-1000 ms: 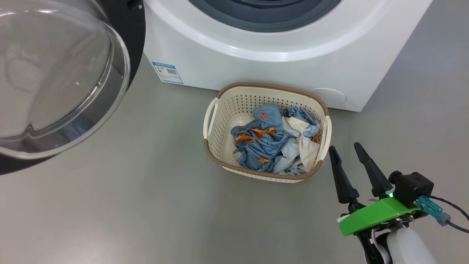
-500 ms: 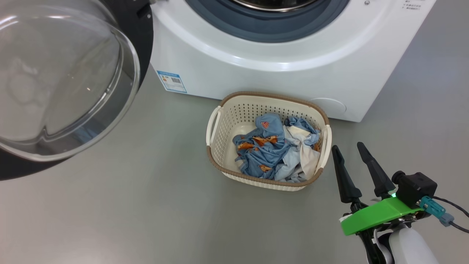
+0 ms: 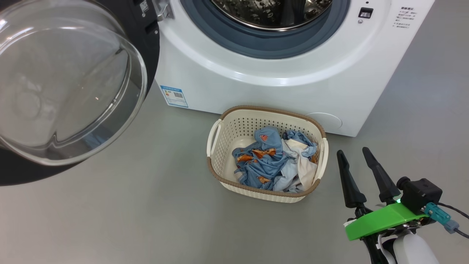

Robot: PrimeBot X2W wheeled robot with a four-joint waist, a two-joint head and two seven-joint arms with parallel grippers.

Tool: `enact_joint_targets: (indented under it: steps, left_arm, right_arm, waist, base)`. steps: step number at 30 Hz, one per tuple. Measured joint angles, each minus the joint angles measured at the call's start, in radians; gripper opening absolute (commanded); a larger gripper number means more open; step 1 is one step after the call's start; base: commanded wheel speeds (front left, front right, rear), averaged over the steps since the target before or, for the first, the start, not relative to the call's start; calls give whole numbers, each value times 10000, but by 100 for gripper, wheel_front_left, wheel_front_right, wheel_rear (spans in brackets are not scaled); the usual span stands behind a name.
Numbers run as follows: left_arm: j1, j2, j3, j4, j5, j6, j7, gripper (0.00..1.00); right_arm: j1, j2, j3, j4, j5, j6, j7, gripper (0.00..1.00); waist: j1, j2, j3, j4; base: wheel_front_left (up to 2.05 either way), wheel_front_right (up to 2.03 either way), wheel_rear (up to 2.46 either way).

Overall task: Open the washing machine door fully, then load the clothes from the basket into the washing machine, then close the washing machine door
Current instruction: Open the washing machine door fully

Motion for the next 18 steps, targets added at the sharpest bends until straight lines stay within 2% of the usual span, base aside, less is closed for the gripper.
enact_joint_targets:
  steps: [3,9,18]
  left_arm:
    - [733,-307,1093,-855,625,2,-27,100]
    - [2255,-1001,2554,-2382,1501,2,-29,100]
    - [4086,-2178,3881,-4449,2665,84,-29,100]
  right_arm:
    - [48,0,-40,-132,-8,0,0,100]
    - [357,6,-67,-309,-17,0,0,100]
    - [604,19,-6,-575,-163,0,0,100]
  waist:
    - [0,0,-90,-76]
    - [0,0,-287,-308]
    - [0,0,-554,-913]
  base:
    - [0,0,0]
    - [0,0,0]
    - [0,0,0]
